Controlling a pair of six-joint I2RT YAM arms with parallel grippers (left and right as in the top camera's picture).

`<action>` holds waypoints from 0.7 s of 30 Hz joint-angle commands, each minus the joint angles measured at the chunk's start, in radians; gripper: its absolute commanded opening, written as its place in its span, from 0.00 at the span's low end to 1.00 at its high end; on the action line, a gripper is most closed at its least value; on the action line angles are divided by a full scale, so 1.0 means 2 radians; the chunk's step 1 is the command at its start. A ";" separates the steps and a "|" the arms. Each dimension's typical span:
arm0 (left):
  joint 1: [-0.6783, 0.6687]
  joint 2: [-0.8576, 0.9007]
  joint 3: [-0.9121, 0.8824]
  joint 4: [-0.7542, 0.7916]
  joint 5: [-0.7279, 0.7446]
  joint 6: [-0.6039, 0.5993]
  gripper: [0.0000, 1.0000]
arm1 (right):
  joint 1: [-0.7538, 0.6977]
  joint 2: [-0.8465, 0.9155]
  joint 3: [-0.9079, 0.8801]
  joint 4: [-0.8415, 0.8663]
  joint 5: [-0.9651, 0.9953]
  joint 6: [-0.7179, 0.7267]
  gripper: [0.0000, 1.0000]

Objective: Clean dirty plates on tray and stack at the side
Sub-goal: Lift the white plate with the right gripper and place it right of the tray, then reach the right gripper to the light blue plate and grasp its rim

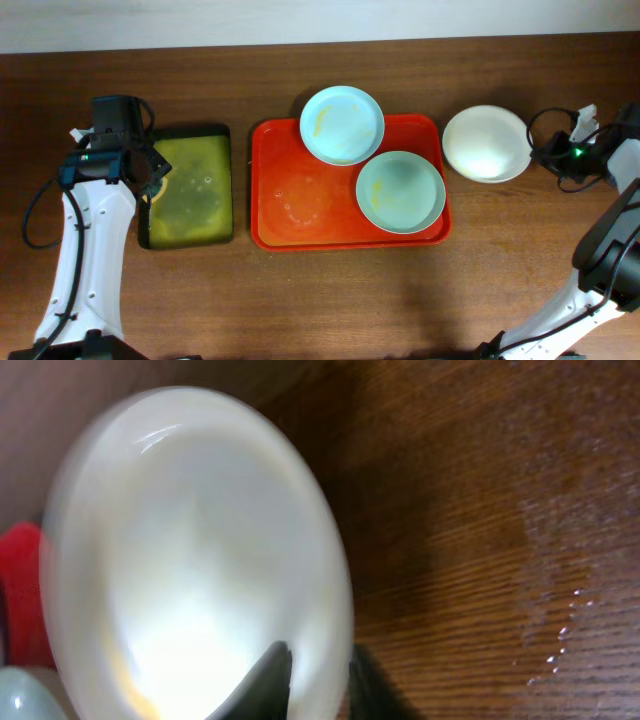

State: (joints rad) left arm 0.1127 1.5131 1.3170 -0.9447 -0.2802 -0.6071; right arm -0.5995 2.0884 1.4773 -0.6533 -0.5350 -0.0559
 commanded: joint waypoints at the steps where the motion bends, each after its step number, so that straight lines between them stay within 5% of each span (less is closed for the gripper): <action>1: 0.002 0.002 -0.004 0.003 0.008 -0.003 0.00 | 0.002 -0.004 0.045 -0.034 -0.021 0.023 0.41; 7: 0.002 0.002 -0.004 0.008 0.017 -0.003 0.00 | 0.068 -0.009 0.150 -0.049 -0.123 0.023 0.38; 14: 0.002 0.006 -0.004 0.008 0.021 -0.003 0.00 | 0.296 0.029 0.150 0.025 0.133 -0.039 0.52; 21: 0.002 0.013 -0.004 0.009 0.021 -0.003 0.00 | 0.385 0.094 0.150 0.065 0.185 -0.018 0.52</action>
State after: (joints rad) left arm 0.1127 1.5303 1.3136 -0.9310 -0.2420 -0.6071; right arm 0.1577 2.2490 1.7653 -0.5266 -0.2241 -0.1066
